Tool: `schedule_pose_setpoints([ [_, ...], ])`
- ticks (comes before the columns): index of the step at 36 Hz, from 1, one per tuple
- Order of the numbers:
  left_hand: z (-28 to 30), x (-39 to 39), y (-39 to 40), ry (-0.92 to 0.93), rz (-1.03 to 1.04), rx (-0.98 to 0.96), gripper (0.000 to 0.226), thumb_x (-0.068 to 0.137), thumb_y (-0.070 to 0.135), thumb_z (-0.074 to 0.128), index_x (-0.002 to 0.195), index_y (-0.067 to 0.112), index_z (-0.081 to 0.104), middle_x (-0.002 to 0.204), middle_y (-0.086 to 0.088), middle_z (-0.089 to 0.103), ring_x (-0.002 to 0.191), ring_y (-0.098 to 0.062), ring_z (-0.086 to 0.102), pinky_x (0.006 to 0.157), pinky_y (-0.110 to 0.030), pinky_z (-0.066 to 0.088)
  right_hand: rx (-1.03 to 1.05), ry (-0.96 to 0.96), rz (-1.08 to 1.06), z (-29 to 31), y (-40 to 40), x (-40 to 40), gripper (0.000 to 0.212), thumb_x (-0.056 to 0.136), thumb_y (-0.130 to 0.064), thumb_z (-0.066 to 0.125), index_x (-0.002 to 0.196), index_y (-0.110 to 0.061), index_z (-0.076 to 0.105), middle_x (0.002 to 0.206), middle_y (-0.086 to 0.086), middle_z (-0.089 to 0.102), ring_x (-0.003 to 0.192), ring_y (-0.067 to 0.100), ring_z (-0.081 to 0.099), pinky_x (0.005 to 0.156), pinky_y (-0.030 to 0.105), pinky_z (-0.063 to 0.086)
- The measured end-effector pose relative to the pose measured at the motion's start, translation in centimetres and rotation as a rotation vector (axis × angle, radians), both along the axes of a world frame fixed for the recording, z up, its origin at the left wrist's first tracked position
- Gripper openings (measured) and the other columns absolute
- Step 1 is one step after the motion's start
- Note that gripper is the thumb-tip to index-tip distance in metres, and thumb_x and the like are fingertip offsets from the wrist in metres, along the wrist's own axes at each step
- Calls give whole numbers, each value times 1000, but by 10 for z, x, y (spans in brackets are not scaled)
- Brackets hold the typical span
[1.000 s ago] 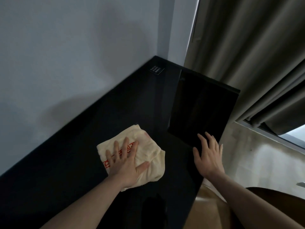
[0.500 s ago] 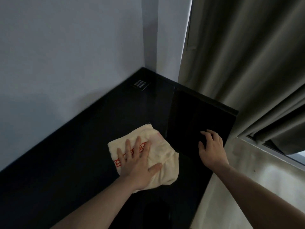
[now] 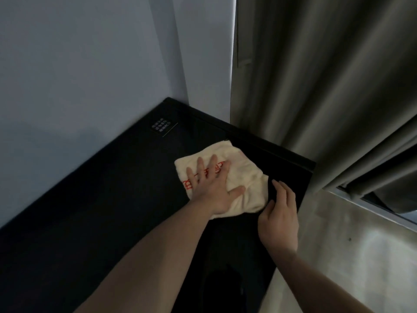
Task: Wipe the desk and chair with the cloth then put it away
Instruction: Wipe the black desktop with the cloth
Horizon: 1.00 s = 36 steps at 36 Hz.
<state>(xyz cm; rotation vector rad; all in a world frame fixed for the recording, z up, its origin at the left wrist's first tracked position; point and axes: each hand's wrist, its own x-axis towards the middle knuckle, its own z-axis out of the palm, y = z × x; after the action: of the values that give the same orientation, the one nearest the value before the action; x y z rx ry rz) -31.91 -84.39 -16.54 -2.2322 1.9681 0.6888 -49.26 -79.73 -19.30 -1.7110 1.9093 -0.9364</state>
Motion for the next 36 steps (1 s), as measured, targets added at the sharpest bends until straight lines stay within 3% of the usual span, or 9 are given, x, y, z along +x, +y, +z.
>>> schedule_pose_setpoints([
  [9,4,-10,-51,87,-20,-57,89,88,82,38,160,44,3,170,8,-18,153,-32,-24,119,-57,-19,26,37,40,-3,0,-3,67,92,-3,47,155,-21,32,159,-2,27,147,19,27,118,43,35],
  [11,11,-5,-48,273,53,-77,83,89,77,47,159,43,20,171,11,-5,156,-26,-14,123,-51,-12,26,32,47,-2,1,-3,69,91,-1,48,155,-21,31,160,-1,27,148,20,26,118,43,34],
  [14,17,18,-17,661,258,-207,67,92,58,62,153,38,40,168,17,14,156,-17,11,126,-44,13,28,33,64,0,3,-4,70,91,-2,49,156,-21,30,160,0,26,148,22,26,118,45,34],
  [15,17,29,2,640,259,-267,64,94,53,63,152,37,41,167,17,17,154,-13,17,125,-42,19,31,35,65,1,4,-4,69,92,-3,48,156,-21,30,160,1,25,148,22,26,118,45,34],
  [18,10,72,70,312,230,-387,63,96,49,60,154,35,38,167,11,20,152,-16,20,123,-42,24,37,42,68,6,7,-2,67,94,-5,48,156,-21,29,161,2,25,148,24,26,118,46,34],
  [22,1,126,136,-24,218,-208,75,94,71,40,160,41,20,171,5,5,157,-23,2,127,-48,5,62,36,71,16,10,2,63,98,-16,47,157,-24,27,162,4,21,149,26,22,118,50,33],
  [26,-12,136,159,-77,195,-199,85,86,86,8,160,45,5,171,9,-6,157,-18,-12,126,-50,-7,49,169,158,32,-5,25,65,98,-39,45,157,-29,19,165,9,11,151,33,12,122,54,19],
  [30,-17,135,157,-91,213,-263,86,84,85,8,160,45,8,170,11,-1,157,-16,-8,127,-48,-5,172,340,352,47,-49,66,79,93,-69,40,158,-40,5,167,-2,-15,153,31,-16,119,57,-11],
  [36,-23,139,154,-132,207,-263,82,87,85,8,159,46,3,169,13,-6,156,-14,-12,128,-47,-5,376,551,372,28,-100,95,101,74,-93,33,156,-46,-3,166,-1,-19,150,40,-23,111,73,-14],
])
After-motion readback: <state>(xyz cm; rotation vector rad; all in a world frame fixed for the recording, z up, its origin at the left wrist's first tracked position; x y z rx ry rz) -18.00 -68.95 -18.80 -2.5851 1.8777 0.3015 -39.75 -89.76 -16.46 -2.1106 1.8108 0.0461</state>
